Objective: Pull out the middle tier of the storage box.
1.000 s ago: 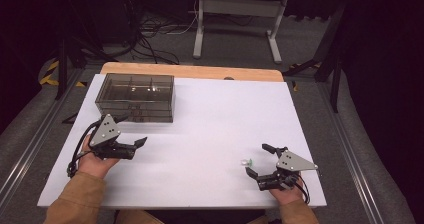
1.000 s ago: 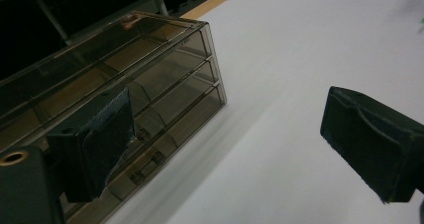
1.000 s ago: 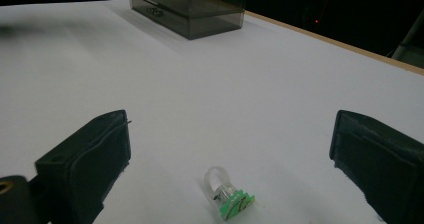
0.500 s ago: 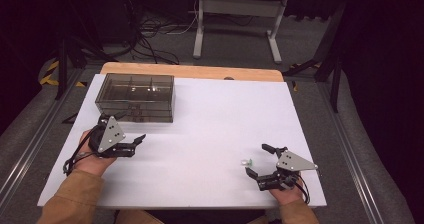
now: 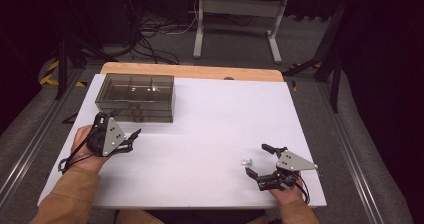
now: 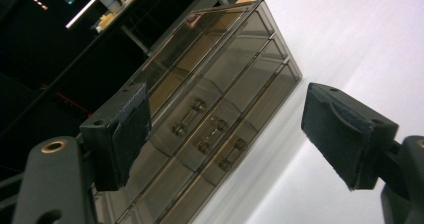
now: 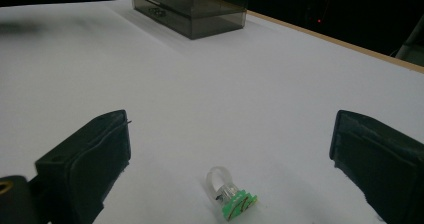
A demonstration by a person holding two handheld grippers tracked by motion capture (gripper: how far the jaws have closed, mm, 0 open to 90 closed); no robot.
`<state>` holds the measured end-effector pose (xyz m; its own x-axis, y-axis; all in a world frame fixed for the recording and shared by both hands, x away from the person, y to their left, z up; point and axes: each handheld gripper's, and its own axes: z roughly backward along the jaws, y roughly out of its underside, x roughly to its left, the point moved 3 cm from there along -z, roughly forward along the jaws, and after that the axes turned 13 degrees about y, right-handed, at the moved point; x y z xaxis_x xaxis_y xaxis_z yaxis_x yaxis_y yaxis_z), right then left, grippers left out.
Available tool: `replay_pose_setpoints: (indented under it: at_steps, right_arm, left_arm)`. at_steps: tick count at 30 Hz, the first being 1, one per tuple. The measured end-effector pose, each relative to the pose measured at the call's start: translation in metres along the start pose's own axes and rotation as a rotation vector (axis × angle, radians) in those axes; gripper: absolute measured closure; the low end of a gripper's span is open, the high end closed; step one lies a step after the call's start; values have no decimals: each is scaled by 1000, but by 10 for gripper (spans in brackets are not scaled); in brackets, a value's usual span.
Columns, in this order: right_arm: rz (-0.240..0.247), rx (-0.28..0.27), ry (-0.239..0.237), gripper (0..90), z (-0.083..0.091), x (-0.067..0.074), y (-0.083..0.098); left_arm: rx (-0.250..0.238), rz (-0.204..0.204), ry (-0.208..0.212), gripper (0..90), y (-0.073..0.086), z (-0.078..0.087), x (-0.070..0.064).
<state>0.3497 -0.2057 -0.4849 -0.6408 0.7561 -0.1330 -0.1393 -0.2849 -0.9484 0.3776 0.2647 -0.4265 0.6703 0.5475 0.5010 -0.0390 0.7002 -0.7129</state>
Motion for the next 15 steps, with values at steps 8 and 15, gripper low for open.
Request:
replay_pose_setpoints:
  at_steps: [8,15]
  right_arm:
    - [-1,3,3,33,0,0,0]
    - [1,5,3,34,0,0,0]
  left_arm:
    - [58,-79,-57,233,1,-2,-1]
    - [113,-174,-94,252,3,-6,-2]
